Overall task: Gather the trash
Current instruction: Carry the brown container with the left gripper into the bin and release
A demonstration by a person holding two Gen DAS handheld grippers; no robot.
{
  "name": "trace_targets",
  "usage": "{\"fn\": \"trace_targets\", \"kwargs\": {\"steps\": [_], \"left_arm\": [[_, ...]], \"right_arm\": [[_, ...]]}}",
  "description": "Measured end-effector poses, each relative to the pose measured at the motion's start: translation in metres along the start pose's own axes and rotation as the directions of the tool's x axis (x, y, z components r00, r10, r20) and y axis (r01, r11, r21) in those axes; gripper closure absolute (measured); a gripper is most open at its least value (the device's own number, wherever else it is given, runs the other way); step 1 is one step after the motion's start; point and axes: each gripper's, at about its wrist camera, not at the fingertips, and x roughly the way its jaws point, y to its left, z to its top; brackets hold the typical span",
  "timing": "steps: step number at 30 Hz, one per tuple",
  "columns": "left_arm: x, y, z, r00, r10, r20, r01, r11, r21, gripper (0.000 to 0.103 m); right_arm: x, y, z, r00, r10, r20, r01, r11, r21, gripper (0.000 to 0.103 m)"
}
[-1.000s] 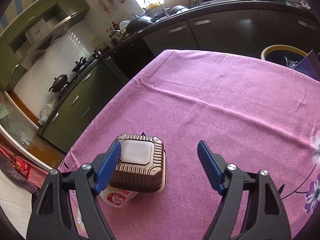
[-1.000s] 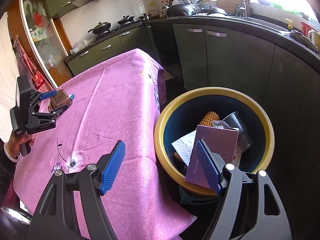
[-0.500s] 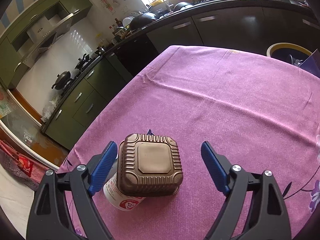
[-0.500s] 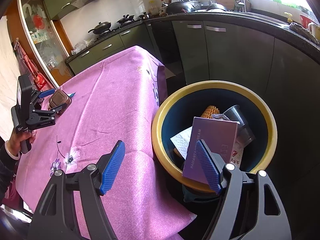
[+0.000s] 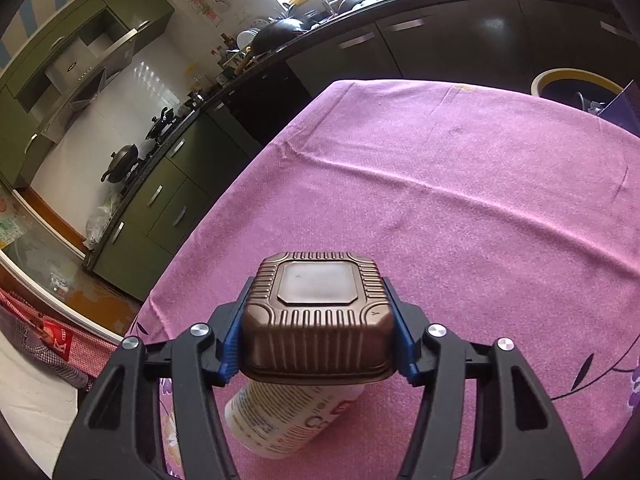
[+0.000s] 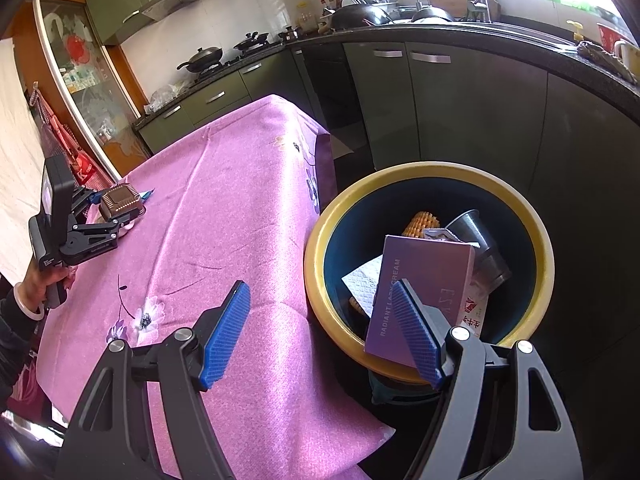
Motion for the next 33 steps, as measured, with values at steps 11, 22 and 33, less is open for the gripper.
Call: {"fn": "trace_targets", "kwargs": {"steps": [11, 22, 33], "left_arm": [[-0.06, 0.002, 0.031, 0.989, -0.098, 0.107, 0.103, 0.994, -0.039, 0.047], [-0.096, -0.102, 0.119, 0.904, -0.384, 0.19, 0.368, 0.923, 0.117, 0.046], [-0.043, -0.225, 0.214, 0.829, -0.55, 0.097, 0.532, 0.831, 0.161, 0.046]], "right_arm": [[-0.015, 0.002, -0.001, 0.999, -0.003, 0.032, 0.003, 1.0, -0.001, 0.03], [-0.081, -0.038, -0.027, 0.99, -0.109, 0.092, 0.101, 0.991, 0.09, 0.03], [-0.122, -0.085, -0.056, 0.981, -0.156, 0.112, 0.133, 0.972, 0.192, 0.03]]}}
